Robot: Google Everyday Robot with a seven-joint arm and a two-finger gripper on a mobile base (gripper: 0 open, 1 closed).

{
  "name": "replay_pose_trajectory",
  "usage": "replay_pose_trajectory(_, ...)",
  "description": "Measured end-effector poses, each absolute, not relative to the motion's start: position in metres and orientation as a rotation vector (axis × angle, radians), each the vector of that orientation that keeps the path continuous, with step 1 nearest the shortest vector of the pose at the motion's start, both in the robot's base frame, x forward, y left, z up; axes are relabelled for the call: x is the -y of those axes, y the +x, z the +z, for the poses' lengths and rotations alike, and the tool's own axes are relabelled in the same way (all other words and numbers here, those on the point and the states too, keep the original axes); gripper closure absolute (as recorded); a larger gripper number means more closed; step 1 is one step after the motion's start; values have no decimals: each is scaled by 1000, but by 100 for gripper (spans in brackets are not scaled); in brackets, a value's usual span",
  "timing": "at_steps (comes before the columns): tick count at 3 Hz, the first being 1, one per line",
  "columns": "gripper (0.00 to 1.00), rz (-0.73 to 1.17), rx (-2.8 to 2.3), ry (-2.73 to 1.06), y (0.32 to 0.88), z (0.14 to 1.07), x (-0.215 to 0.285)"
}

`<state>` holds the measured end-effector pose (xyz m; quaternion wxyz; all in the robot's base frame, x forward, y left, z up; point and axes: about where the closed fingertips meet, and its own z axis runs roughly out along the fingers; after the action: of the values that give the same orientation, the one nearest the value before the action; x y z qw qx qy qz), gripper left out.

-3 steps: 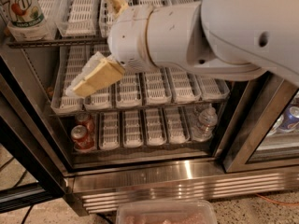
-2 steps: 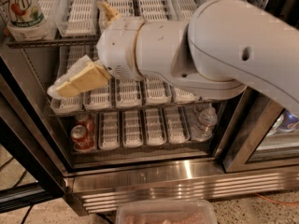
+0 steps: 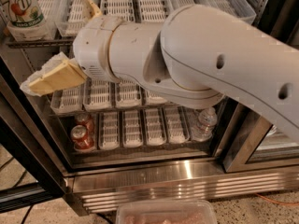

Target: Pick 7up can from top shelf of fridge

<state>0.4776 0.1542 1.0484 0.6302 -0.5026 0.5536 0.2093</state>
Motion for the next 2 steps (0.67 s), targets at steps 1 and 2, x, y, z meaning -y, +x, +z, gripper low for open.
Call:
replay_pose_trajectory(1,0,466,-1264,-1160,473,1052,-157)
replay_pose_trajectory(2,0,425,-1249,-1190,469,1056,-163)
